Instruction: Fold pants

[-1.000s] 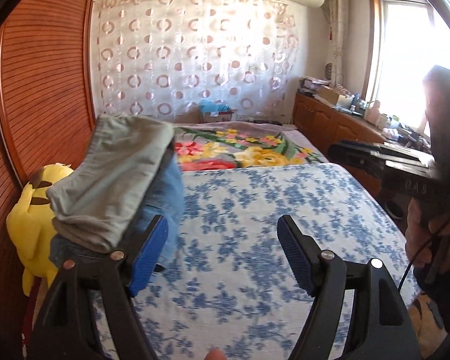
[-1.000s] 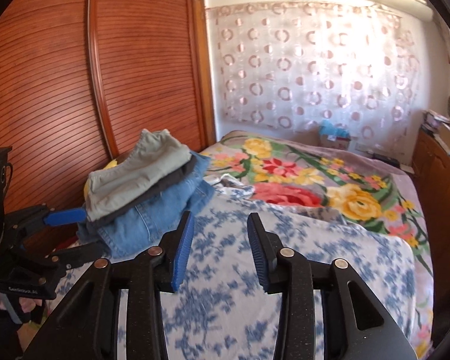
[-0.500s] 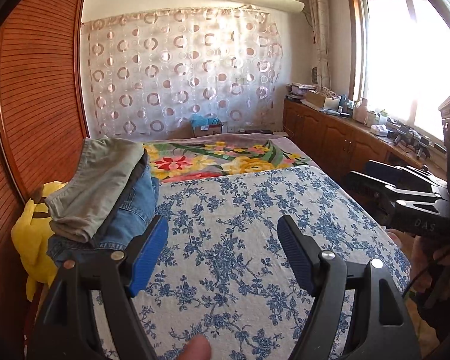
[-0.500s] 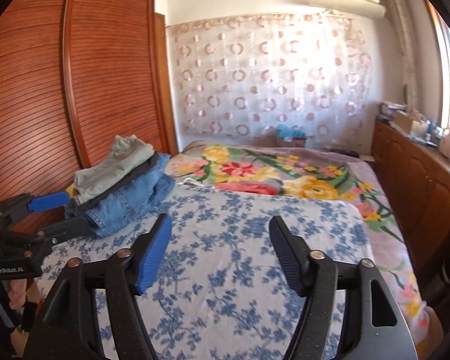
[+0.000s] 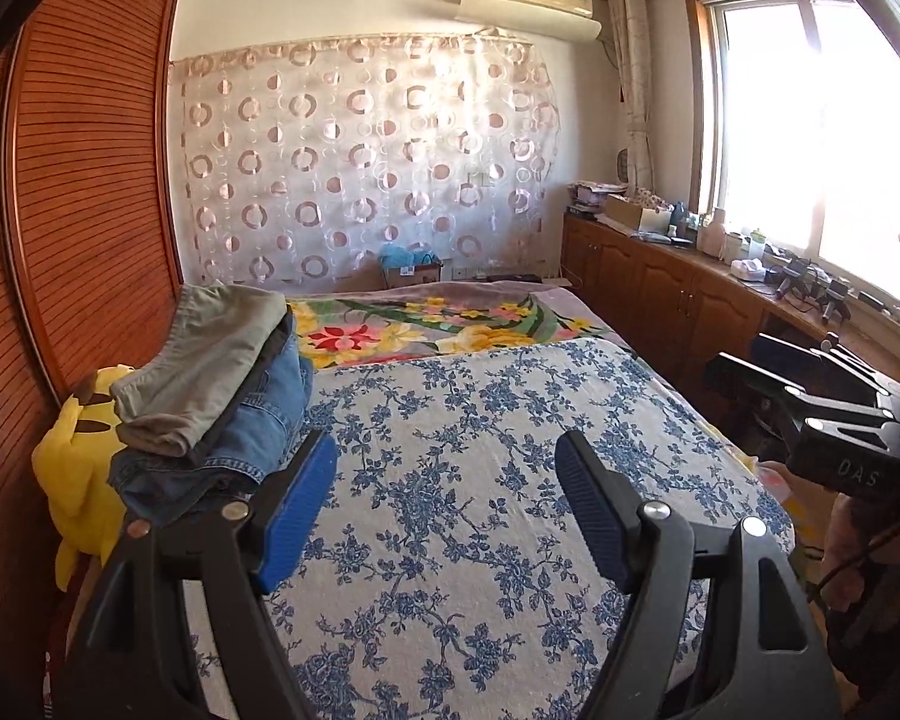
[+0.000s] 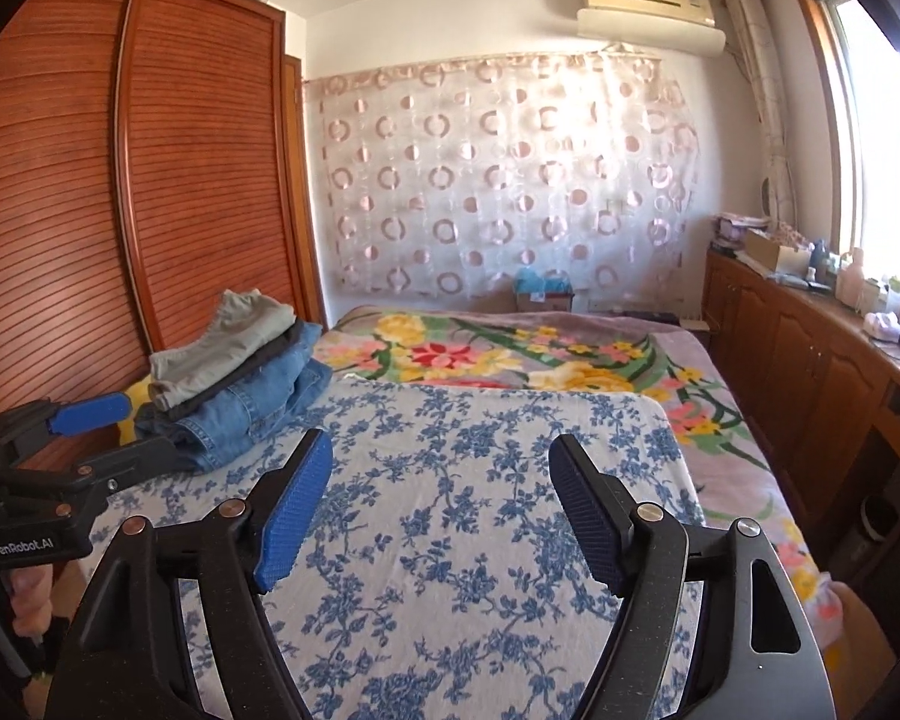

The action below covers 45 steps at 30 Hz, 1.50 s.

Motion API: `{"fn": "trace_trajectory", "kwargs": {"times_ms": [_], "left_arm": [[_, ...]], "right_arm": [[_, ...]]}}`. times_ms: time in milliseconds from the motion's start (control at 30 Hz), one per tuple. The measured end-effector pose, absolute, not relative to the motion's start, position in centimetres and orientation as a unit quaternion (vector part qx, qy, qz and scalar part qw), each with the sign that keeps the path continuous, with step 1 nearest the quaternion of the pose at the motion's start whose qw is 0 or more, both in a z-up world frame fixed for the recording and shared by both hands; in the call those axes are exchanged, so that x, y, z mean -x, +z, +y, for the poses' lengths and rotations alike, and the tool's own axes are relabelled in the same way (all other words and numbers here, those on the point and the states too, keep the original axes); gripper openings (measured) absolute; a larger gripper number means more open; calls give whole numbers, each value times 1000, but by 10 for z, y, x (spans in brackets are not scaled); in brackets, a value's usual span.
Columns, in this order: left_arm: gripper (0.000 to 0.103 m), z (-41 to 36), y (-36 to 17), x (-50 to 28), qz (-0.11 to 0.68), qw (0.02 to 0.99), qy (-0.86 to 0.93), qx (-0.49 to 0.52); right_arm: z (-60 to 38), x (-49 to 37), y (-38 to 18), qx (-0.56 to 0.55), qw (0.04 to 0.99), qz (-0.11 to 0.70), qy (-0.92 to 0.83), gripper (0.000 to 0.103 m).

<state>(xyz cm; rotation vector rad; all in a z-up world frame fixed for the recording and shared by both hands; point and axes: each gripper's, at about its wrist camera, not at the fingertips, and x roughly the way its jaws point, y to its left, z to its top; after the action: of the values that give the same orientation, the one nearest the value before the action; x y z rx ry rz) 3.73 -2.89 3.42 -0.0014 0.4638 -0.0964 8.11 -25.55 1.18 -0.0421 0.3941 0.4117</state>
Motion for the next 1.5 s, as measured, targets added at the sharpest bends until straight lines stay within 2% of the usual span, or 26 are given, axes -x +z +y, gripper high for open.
{"fn": "trace_trajectory", "kwargs": {"times_ms": [1500], "left_arm": [[76,-27,20,-16,232,972,-29,3]], "right_arm": [[-268,-56,-9,16,963,197,182,76]]}}
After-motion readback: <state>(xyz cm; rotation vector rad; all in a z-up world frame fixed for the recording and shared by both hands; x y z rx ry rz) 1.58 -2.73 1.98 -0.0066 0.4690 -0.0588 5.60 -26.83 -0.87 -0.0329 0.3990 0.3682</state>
